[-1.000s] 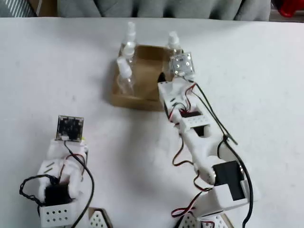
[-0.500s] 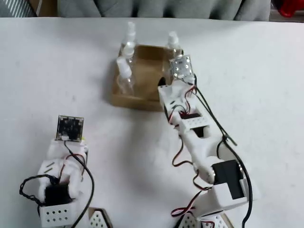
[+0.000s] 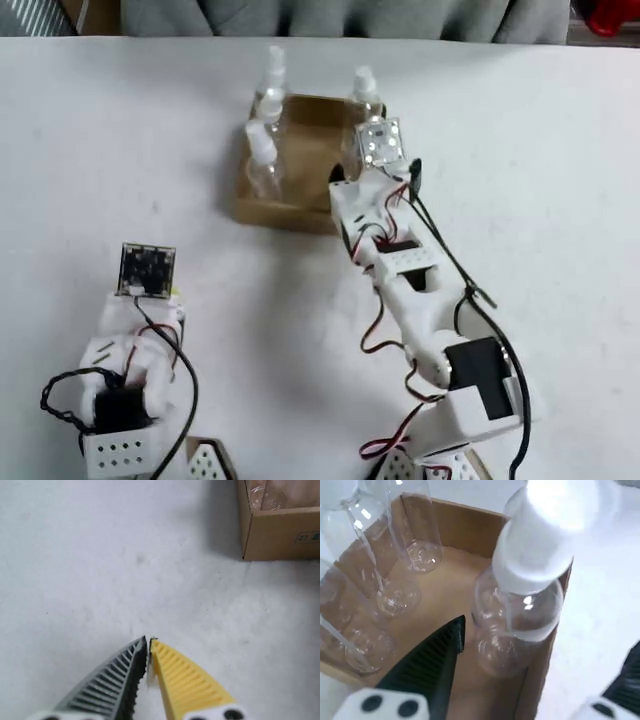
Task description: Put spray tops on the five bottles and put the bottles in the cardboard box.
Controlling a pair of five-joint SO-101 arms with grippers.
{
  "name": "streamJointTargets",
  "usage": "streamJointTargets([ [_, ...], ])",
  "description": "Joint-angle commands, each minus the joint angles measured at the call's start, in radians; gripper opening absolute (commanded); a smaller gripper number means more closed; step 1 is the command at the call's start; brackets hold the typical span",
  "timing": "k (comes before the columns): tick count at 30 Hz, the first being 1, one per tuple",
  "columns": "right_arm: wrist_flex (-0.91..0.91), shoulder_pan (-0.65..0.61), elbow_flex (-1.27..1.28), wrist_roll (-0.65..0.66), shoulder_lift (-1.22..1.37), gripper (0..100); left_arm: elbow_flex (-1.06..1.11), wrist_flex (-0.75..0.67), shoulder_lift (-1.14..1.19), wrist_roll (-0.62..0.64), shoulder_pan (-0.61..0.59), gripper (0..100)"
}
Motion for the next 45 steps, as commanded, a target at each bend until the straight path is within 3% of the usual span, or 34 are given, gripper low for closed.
streamJointTargets([
  [1, 0.001, -0.010, -0.008, -0.012, -0.016, 42.0, -0.003, -0.002, -0.012, -0.006, -0.008, 2],
  [22, 0.007, -0.008, 0.213, -0.009, -0.372, 41.3, -0.003, -0.020, -0.010, -0.006, -0.005, 2],
  [26, 0.013, -0.005, 0.284, 0.005, -0.469, 31.7, -0.003, -0.020, -0.010, -0.006, -0.005, 2],
  [30, 0.125, 0.001, 0.333, 0.115, -0.581, 17.4, -0.003, -0.020, -0.010, -0.006, -0.005, 2],
  [35, 0.226, 0.024, 0.407, 0.124, -0.734, 4.5, -0.003, -0.020, -0.010, -0.006, -0.005, 2],
  [45, 0.516, 0.039, 0.578, 0.124, -1.147, 1.6, -0.003, -0.017, -0.010, -0.006, -0.005, 2],
])
